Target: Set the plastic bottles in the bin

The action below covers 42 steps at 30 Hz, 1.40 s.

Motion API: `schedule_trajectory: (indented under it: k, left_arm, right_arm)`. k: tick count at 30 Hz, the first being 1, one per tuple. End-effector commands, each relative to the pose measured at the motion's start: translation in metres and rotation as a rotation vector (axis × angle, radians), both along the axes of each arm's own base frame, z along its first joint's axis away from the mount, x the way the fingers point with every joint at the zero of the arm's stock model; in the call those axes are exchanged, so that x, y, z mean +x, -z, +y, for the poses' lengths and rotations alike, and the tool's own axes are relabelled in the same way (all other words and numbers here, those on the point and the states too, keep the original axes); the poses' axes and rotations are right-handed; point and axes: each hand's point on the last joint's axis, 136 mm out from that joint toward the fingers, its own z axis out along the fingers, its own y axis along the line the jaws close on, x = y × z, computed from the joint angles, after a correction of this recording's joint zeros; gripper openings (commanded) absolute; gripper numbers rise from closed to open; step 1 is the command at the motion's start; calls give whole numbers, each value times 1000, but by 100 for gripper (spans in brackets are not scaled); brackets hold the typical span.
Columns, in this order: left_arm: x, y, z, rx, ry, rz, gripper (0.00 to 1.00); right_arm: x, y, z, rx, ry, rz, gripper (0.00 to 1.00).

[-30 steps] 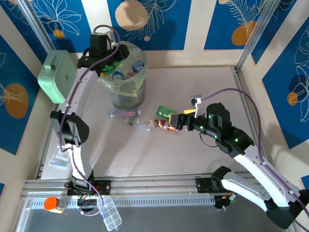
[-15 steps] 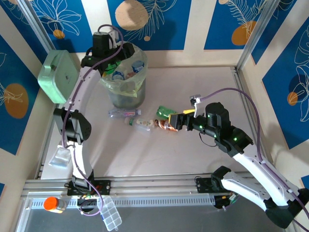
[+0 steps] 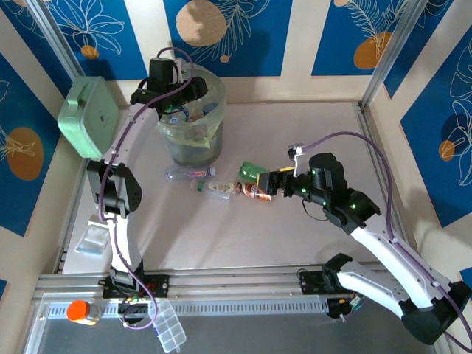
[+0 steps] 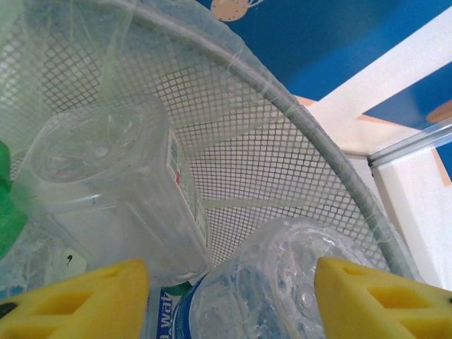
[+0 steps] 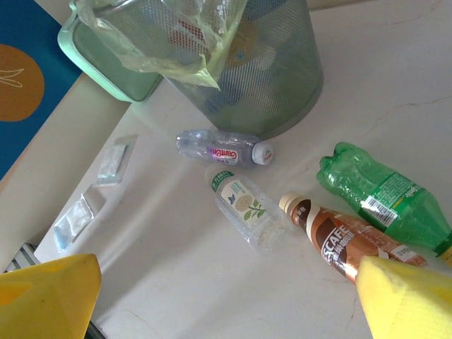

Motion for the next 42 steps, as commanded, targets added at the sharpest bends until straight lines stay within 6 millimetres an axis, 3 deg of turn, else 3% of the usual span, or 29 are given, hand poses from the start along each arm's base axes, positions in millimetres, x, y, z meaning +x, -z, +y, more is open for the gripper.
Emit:
schedule_trajectory:
  k: [1,7,11,16,21,25,29,35,42]
  left_arm:
    - [-9,-29,4,46,4,-52,68]
    - [-31,-79,17,65,-17,-139,76]
    - [-58,-109,29,65,-43,-185,77]
    - [-110,-123,37,0,-56,-224,77]
    - [-169,-109,36,-130,-49,-221,76]
    - [-215,-78,23,-173,41,-175,75]
    - [-248,-44,27,-180,74,-126,75]
    - [-278,-6,33,-148,105,-67,75]
    - [-289,2,27,-174,154,-51,75]
  right_arm:
    - [2,-13,3,23,-7,-24,93]
    - [17,-4,1,-35,38,-1,92]
    - [32,20,1,-120,77,86,92]
    - [51,60,4,-242,92,201,91]
    - [72,98,10,-355,73,275,92]
    - [90,120,11,-445,56,311,92]
    - [108,144,5,-552,73,339,93]
    - [129,167,5,-623,18,363,99]
    - [143,205,6,-727,-32,421,99]
